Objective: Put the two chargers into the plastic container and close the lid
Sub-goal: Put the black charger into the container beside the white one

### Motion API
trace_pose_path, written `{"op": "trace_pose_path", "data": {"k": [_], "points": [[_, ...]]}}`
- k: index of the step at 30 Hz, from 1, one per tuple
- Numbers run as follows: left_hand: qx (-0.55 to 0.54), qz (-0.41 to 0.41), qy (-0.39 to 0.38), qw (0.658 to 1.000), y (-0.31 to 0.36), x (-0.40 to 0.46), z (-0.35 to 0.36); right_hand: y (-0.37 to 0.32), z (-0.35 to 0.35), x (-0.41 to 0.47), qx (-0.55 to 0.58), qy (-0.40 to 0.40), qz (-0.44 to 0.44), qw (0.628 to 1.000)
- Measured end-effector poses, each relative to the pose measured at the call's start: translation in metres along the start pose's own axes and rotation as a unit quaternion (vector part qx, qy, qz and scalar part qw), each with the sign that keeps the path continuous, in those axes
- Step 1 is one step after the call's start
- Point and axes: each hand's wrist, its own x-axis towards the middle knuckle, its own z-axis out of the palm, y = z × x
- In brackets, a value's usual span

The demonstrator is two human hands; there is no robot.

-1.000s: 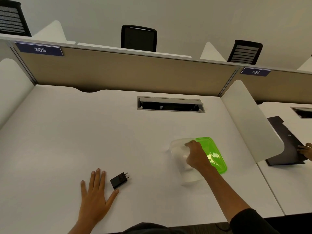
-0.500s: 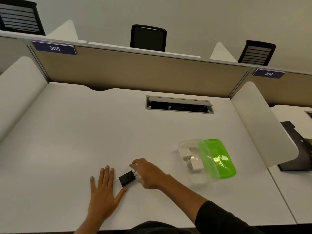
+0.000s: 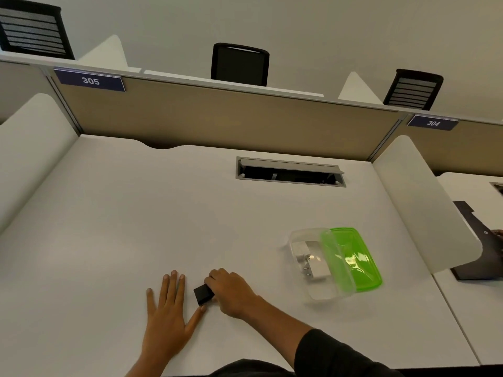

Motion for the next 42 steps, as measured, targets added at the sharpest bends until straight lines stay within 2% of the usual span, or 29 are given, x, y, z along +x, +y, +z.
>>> {"op": "trace_pose_path", "data": {"k": [4,9,16,21,25,29,34,42], "points": [[-0.001,-0.004,0.000,1.000,0.000,0.001,0.000,0.010,-0.008,-0.006,0.039,0.018,0.030,0.999],[0.005,-0.007,-0.006,1.000,0.000,0.001,0.000,0.045,-0.041,-0.025,0.086,0.086,0.060,0.991],[0.003,-0.004,-0.008,1.000,-0.001,0.001,0.000,0.115,-0.085,-0.083,0.146,0.200,0.168,0.954],[0.001,-0.003,-0.007,1.000,0.000,0.001,0.001,0.158,-0.089,-0.136,0.131,0.213,0.243,0.937],[0.002,-0.003,-0.004,1.000,0.000,0.001,0.001,0.175,-0.084,-0.167,0.106,0.187,0.289,0.933],[0.000,-0.003,-0.003,1.000,-0.001,0.001,0.001,0.180,-0.073,-0.182,0.087,0.122,0.315,0.937],[0.000,-0.003,-0.001,1.000,0.000,0.002,0.002,0.177,-0.070,-0.178,0.042,0.031,0.292,0.955],[-0.002,-0.004,0.001,1.000,-0.001,0.002,0.003,0.177,-0.077,-0.165,-0.022,-0.057,0.253,0.966]]}}
